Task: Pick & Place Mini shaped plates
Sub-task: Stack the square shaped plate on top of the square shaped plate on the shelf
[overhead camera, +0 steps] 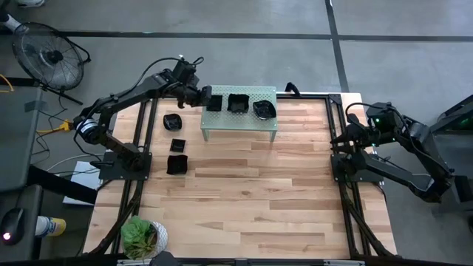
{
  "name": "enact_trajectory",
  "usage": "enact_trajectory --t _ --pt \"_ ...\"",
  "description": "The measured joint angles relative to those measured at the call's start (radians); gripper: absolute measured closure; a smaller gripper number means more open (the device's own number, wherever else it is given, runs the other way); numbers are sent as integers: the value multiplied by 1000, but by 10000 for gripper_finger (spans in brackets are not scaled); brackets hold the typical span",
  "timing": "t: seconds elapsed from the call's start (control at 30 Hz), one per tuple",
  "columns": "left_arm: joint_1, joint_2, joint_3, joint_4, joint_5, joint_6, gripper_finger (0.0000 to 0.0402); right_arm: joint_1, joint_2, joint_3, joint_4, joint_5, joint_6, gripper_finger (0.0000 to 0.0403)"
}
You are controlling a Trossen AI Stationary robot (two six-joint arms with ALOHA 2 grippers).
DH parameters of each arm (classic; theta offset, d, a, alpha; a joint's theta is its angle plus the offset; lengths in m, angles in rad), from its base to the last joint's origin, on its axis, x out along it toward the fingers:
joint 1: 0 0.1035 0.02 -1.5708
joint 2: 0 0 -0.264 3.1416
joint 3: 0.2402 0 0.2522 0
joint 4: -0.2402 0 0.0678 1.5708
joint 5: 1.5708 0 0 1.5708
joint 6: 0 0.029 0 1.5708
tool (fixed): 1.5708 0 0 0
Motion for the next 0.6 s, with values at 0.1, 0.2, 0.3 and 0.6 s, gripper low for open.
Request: enact_trajectory --t 0.1,0.2,0.3,0.6 --pt "2 1 0 -10 -2 3 399 0 0 0 0 0 0 297" --pt "2 1 0 -25 -4 19 399 0 0 0 0 0 0 297" --pt "2 1 0 -47 -20 28 399 0 0 0 0 0 0 297" --pt "2 1 0 -48 -21 42 390 0 0 0 0 0 0 297"
